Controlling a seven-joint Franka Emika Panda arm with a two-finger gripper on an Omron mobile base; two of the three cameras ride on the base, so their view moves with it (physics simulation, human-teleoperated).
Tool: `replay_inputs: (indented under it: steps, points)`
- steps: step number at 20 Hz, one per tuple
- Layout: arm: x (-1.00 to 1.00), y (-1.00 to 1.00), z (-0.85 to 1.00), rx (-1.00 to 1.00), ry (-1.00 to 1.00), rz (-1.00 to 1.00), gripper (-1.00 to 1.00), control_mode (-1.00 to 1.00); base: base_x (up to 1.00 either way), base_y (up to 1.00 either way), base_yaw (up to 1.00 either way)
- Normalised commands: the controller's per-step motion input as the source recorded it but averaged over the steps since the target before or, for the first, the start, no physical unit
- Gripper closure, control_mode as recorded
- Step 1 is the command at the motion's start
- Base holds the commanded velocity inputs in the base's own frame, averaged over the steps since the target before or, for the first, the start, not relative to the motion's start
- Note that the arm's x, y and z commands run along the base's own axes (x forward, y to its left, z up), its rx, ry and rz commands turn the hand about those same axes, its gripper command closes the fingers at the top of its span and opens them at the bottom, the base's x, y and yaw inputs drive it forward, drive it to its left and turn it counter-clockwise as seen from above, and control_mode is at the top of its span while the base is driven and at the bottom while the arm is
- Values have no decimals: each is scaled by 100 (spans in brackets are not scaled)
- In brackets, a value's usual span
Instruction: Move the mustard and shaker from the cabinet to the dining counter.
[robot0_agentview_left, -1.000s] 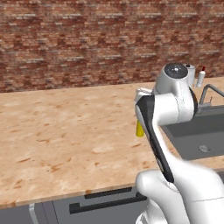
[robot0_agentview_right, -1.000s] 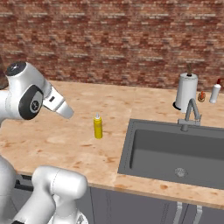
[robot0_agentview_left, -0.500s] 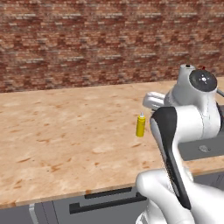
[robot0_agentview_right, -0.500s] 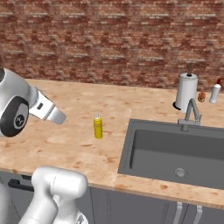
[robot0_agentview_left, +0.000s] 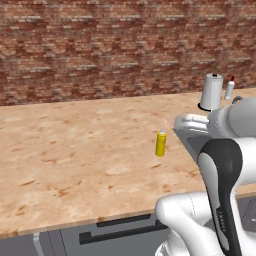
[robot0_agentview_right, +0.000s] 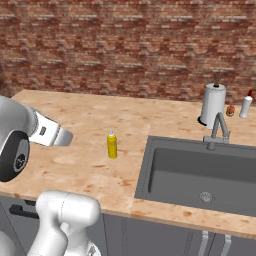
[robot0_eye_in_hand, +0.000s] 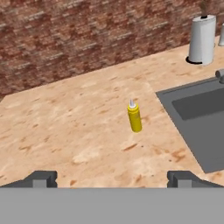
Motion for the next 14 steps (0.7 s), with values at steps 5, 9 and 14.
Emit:
replay_inputs:
  steps: [5,9,14]
  points:
    - [-29,0,8,-3,0,1,-100,-100,0,0,0]
    - [-32,0,8,0,-1,0,-100,-100,0,0,0]
    - [-7,0,1,0,0,0,-100,-100,0,0,0]
